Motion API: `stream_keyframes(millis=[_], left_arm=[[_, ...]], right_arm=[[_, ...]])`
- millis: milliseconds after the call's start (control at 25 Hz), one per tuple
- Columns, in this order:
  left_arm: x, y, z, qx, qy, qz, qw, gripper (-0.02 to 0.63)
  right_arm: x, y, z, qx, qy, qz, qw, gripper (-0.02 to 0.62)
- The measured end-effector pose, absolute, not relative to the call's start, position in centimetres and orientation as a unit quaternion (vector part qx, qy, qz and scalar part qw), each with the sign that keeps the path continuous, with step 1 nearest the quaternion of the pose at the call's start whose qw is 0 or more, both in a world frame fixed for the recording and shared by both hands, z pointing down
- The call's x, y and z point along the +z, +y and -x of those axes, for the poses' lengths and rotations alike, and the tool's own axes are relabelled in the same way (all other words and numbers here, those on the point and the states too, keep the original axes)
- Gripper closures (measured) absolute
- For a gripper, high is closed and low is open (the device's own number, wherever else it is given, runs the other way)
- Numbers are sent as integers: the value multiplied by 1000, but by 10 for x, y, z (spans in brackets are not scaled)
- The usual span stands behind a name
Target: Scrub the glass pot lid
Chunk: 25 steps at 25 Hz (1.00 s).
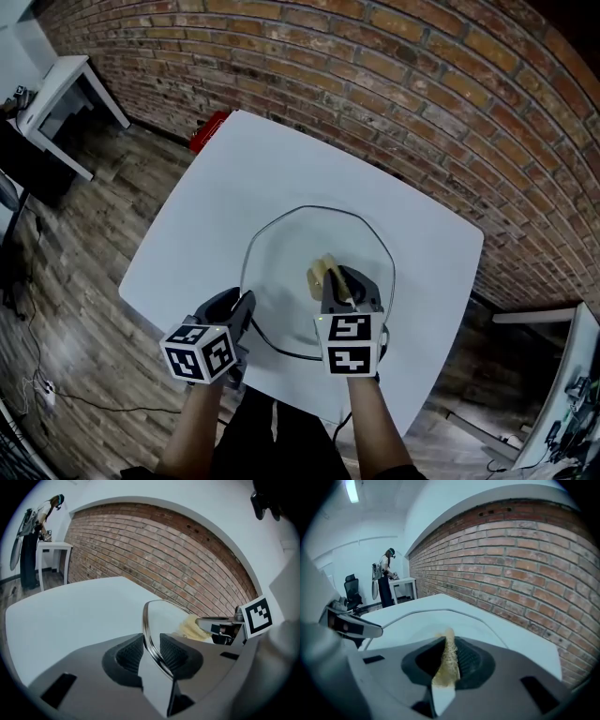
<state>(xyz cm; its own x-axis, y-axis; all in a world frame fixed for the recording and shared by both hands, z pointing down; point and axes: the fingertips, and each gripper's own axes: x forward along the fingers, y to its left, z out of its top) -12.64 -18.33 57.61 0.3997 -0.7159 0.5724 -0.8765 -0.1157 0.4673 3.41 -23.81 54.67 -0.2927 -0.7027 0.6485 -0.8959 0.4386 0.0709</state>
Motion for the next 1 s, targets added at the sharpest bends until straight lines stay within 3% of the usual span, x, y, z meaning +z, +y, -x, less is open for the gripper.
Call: stream_keyframes(millis=[600,760,1000], left_arm=[[574,-183,124,105,-540,-740,388,492],[575,-179,124,102,-540,-738,392,492],[574,-177,123,96,-541,-736,395,492]], right_arm=[[532,-245,-140,154,-716,-600,323,537],[510,-240,-109,144,-747,-576,298,537],[506,-201,3,163,-831,-450,283,537]])
